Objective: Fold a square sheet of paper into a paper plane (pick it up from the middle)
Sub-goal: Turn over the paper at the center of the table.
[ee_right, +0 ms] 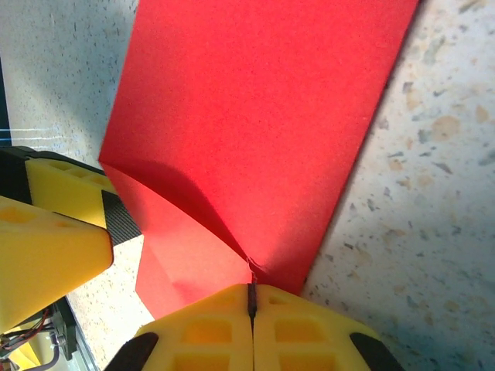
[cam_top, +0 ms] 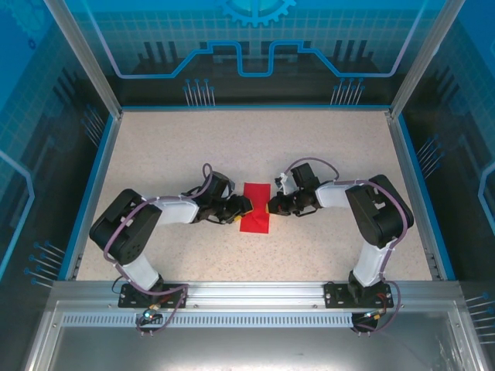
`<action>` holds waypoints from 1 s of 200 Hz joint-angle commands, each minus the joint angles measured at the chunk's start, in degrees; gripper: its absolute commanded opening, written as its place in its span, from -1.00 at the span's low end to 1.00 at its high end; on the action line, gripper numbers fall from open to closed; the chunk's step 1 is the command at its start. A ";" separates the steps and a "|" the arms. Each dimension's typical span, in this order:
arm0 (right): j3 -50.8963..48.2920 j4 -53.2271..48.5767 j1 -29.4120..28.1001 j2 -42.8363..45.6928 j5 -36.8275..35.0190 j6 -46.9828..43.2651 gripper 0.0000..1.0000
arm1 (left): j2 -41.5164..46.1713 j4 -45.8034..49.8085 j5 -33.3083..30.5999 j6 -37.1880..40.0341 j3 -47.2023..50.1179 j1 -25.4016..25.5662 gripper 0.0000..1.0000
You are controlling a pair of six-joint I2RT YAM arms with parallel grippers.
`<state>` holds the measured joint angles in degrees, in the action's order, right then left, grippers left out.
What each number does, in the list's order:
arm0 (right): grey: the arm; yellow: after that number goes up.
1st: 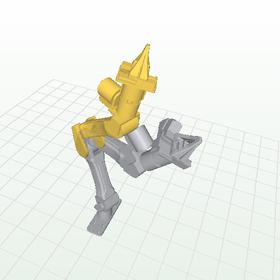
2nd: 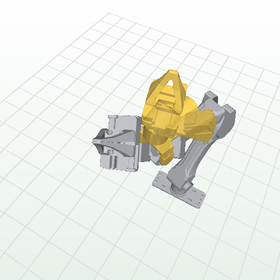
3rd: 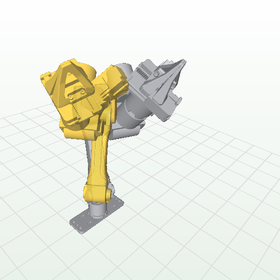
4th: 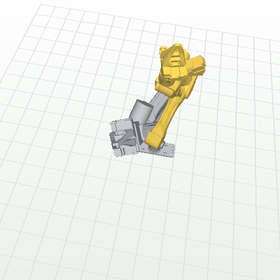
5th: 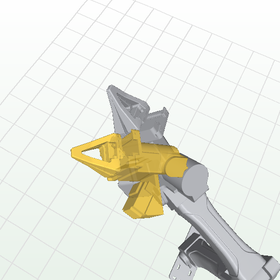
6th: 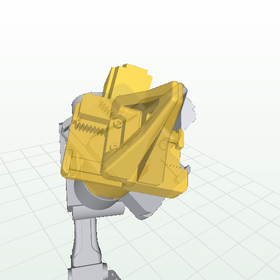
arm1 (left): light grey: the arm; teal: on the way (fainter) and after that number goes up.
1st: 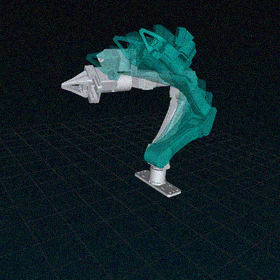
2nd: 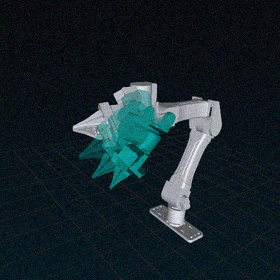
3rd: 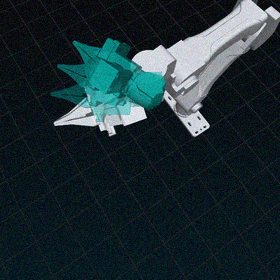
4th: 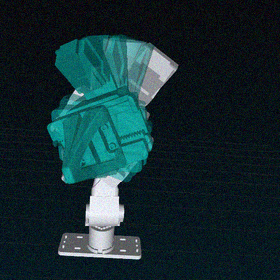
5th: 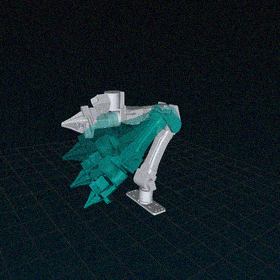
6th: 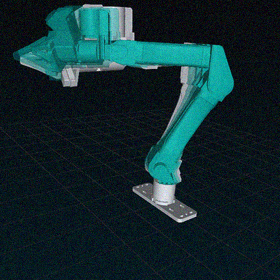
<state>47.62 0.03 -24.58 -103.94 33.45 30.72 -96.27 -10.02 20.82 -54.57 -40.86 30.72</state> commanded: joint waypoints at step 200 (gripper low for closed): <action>-1.41 1.44 1.72 3.39 1.18 1.52 -0.61 | -5.91 -6.08 3.79 0.81 -3.91 1.47 -0.66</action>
<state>47.37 0.56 -23.94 -103.55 33.50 31.88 -101.23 -15.20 23.42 -54.50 -42.96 31.83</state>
